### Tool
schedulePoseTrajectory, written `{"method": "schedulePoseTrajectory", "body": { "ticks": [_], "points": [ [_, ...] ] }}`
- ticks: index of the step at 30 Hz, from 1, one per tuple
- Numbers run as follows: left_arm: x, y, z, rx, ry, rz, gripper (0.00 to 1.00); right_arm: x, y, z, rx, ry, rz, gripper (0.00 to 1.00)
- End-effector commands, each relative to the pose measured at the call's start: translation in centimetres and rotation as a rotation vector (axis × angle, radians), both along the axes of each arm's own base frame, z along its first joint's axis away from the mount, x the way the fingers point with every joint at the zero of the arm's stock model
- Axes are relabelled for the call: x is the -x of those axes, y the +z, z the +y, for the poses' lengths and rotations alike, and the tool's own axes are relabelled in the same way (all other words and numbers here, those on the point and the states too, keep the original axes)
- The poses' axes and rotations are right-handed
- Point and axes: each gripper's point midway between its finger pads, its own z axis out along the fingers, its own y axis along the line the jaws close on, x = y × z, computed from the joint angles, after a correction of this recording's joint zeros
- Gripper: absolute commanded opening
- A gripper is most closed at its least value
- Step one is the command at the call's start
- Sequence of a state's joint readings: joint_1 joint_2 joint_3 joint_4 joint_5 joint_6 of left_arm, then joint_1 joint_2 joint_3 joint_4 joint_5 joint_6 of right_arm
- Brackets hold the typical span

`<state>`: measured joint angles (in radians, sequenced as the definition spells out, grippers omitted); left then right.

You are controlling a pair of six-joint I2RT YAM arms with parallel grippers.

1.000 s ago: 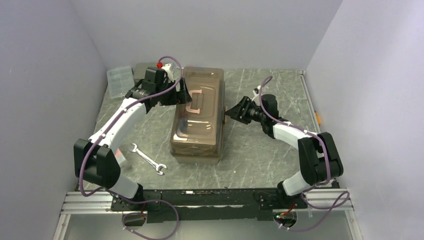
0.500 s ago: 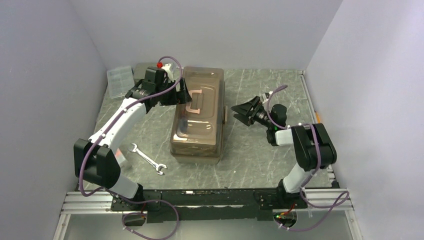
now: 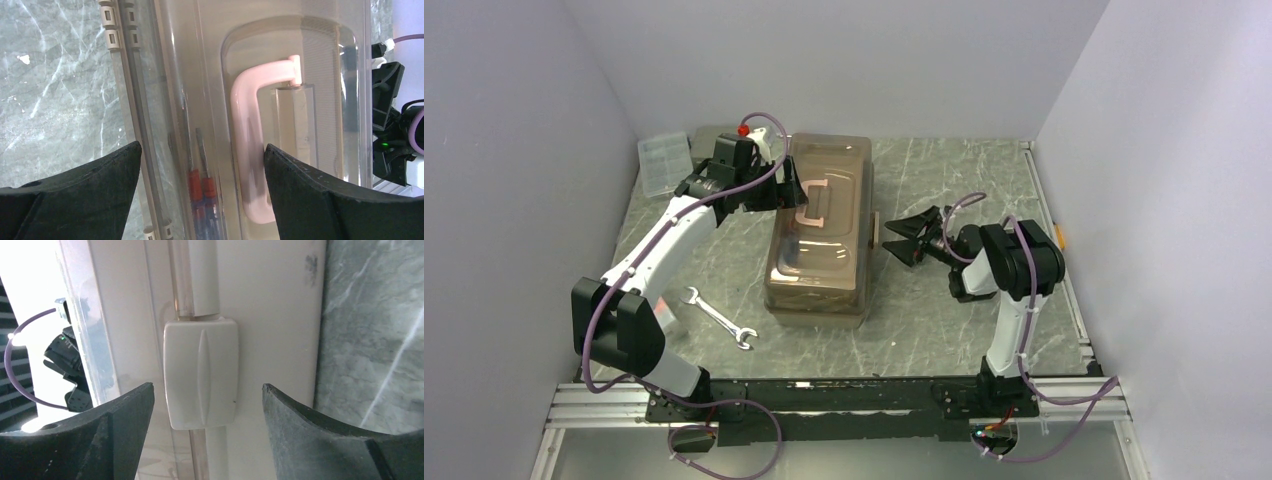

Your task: Pack the tool kit

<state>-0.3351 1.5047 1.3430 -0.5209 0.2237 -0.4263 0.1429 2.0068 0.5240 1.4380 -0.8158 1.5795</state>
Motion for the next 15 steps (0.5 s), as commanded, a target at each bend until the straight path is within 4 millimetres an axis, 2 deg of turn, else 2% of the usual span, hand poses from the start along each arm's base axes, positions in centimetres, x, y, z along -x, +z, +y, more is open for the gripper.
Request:
{"method": "schedulePoseTrajectory", "body": {
  "ticks": [1,2,4,7,15],
  "points": [
    [-0.5,2.5,0.0,0.014,-0.019,-0.073,0.94,0.4,5.8,1.0,-0.057,0.035,-0.308,0.81],
    [-0.5,2.6,0.1,0.013,-0.018,-0.076,0.94,0.4,5.8,1.2,-0.063,0.042,-0.306,0.78],
    [-0.6,2.7,0.2,0.01,-0.015,-0.076,0.94,0.2,5.5,1.6,-0.073,0.049,-0.285,0.66],
    [-0.6,2.8,0.3,0.01,-0.015,-0.081,0.94,0.2,5.5,2.2,-0.079,0.057,-0.283,0.58],
    [-0.6,2.9,0.6,0.008,-0.01,-0.084,0.94,0.1,5.5,3.3,-0.098,0.073,-0.269,0.6]
  ]
}}
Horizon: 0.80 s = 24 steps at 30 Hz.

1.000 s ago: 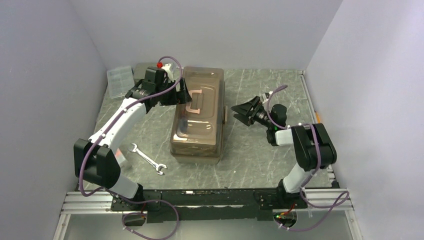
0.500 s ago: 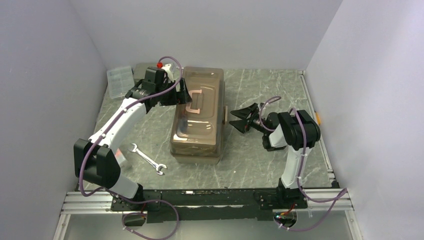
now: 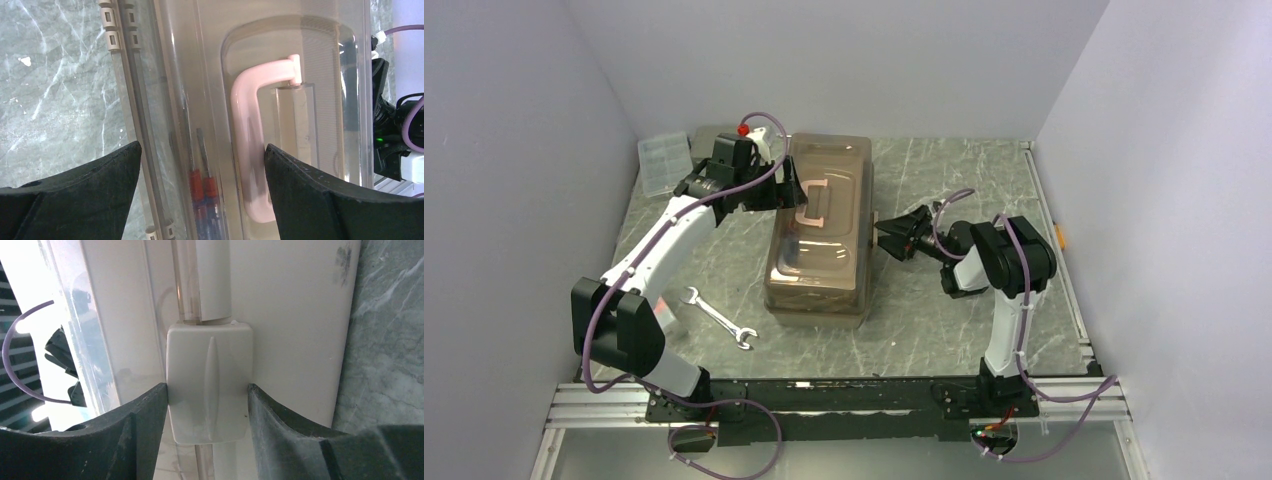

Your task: Pack the tool kit

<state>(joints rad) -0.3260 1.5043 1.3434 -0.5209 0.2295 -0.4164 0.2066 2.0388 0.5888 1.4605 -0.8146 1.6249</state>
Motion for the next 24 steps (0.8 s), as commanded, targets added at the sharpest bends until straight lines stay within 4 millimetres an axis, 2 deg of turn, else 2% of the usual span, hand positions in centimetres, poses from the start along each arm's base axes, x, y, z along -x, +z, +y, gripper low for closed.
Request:
{"method": "schedulePoseTrajectory", "body": {
  "ticks": [1,4,10,12,16,20,24],
  "points": [
    [-0.4,2.8,0.3,0.009,-0.01,-0.078,0.94,0.3,4.6,0.8,-0.073,0.008,-0.251,0.59],
    [-0.4,2.7,0.3,0.012,-0.011,-0.075,0.93,0.3,4.9,1.0,-0.078,0.014,-0.256,0.59],
    [-0.5,2.6,0.2,0.015,-0.015,-0.072,0.94,0.4,4.8,1.4,-0.085,0.023,-0.246,0.76],
    [-0.5,2.7,0.2,0.013,-0.012,-0.074,0.94,0.4,4.7,1.5,-0.086,0.026,-0.24,0.78],
    [-0.5,2.8,0.4,0.01,-0.009,-0.077,0.93,0.5,4.7,1.6,-0.087,0.019,-0.237,0.63],
    [-0.4,2.9,0.5,0.011,-0.009,-0.079,0.93,0.6,5.1,1.5,-0.089,0.016,-0.246,0.56],
    [-0.3,3.0,0.6,0.007,-0.007,-0.082,0.93,0.8,5.8,1.2,-0.088,0.007,-0.267,0.54]
  ]
}}
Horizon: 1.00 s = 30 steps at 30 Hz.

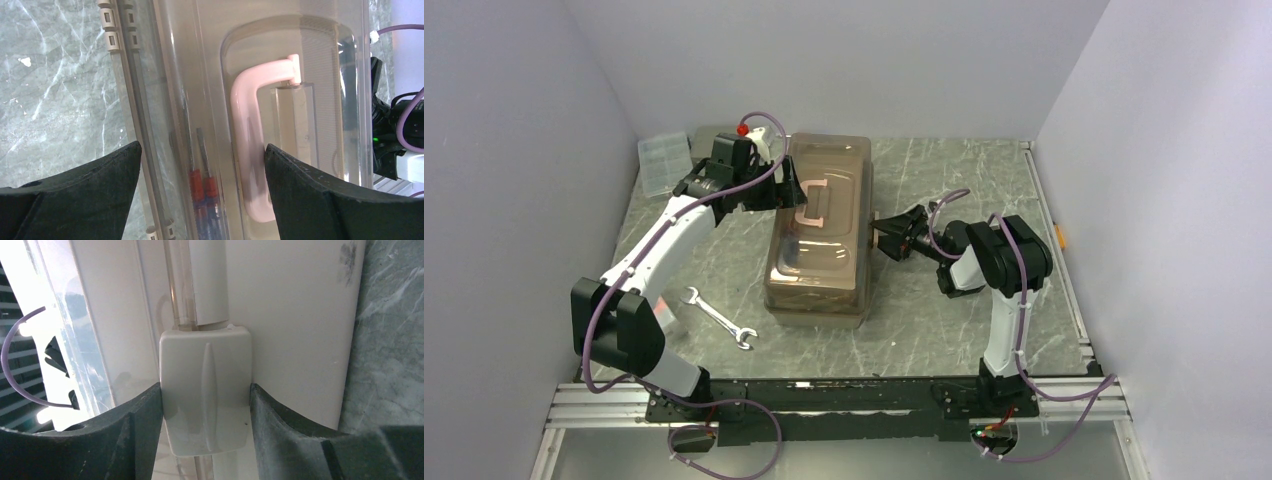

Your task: Pack the tool kit

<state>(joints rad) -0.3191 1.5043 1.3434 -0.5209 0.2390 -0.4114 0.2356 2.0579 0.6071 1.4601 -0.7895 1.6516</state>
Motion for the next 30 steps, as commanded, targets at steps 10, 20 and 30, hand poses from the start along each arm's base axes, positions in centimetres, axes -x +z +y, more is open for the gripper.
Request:
{"method": "schedulePoseTrajectory", "body": {
  "ticks": [10,20,30],
  "points": [
    [-0.2,3.0,0.4,0.007,-0.005,-0.079,0.93,1.3,6.2,-0.3,-0.065,-0.018,-0.301,0.5],
    [-0.2,3.1,0.4,0.004,-0.008,-0.08,0.93,0.5,5.1,-0.4,0.076,-0.04,-0.275,0.47],
    [-0.4,2.7,0.2,0.007,-0.013,-0.069,0.93,0.3,5.8,0.8,0.136,-0.019,-0.298,0.69]
  ]
}}
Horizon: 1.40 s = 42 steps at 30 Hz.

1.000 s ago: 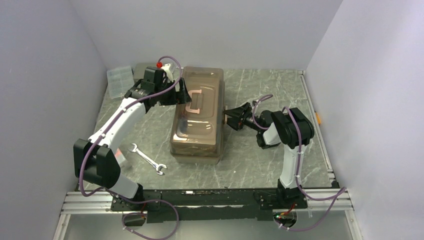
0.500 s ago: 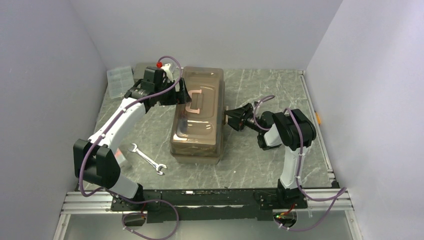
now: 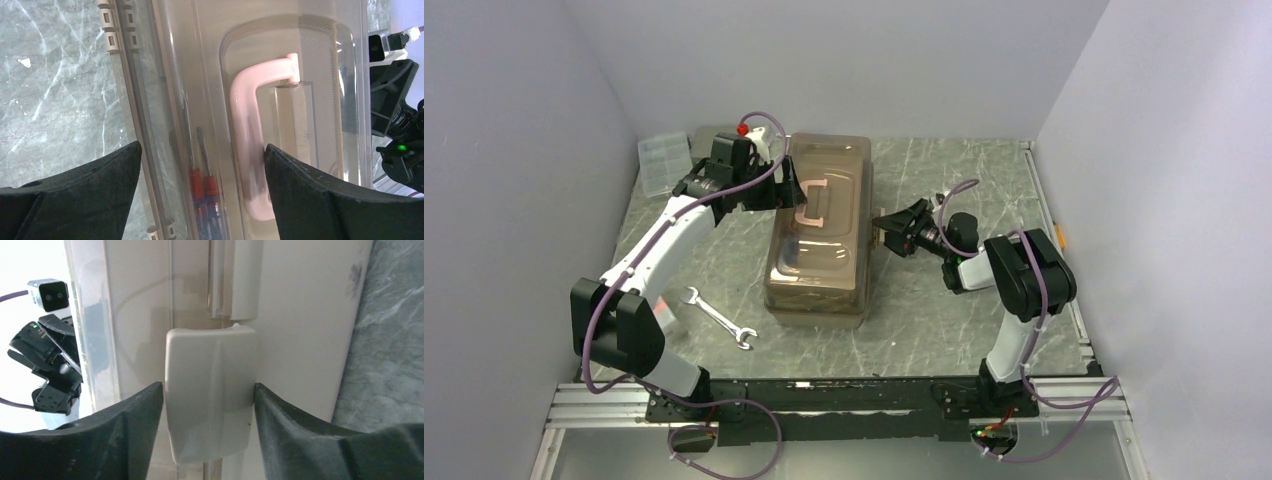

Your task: Pack the tool kit

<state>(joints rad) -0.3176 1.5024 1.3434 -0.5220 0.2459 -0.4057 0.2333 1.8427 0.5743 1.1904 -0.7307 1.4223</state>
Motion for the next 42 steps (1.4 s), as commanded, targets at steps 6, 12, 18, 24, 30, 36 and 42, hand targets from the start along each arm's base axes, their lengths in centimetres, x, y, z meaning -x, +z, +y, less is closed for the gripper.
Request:
{"method": "schedulePoseTrajectory", "body": {
  "ticks": [6,12,18,24,30,36,42],
  "points": [
    [-0.6,2.7,0.2,0.004,-0.005,-0.069,0.93,0.4,5.4,1.6,-0.003,0.046,-0.212,0.79],
    [-0.5,2.8,0.3,0.002,-0.002,-0.071,0.93,0.7,6.4,1.4,-0.024,0.043,-0.225,0.73],
    [-0.4,3.0,0.5,-0.002,0.001,-0.076,0.93,1.0,7.1,1.3,0.003,0.037,-0.245,0.68],
    [-0.3,3.0,0.5,0.003,0.001,-0.074,0.93,1.3,7.7,0.9,0.054,0.024,-0.264,0.67],
    [-0.2,3.2,0.5,0.004,0.003,-0.08,0.93,1.5,8.2,0.7,0.095,0.012,-0.283,0.6],
    [-0.2,3.2,0.5,0.003,0.004,-0.079,0.93,1.4,7.9,0.8,0.067,0.018,-0.267,0.2],
    [-0.2,3.2,0.6,-0.003,0.004,-0.079,0.94,1.3,7.3,0.8,0.063,0.015,-0.256,0.14]
  ]
}}
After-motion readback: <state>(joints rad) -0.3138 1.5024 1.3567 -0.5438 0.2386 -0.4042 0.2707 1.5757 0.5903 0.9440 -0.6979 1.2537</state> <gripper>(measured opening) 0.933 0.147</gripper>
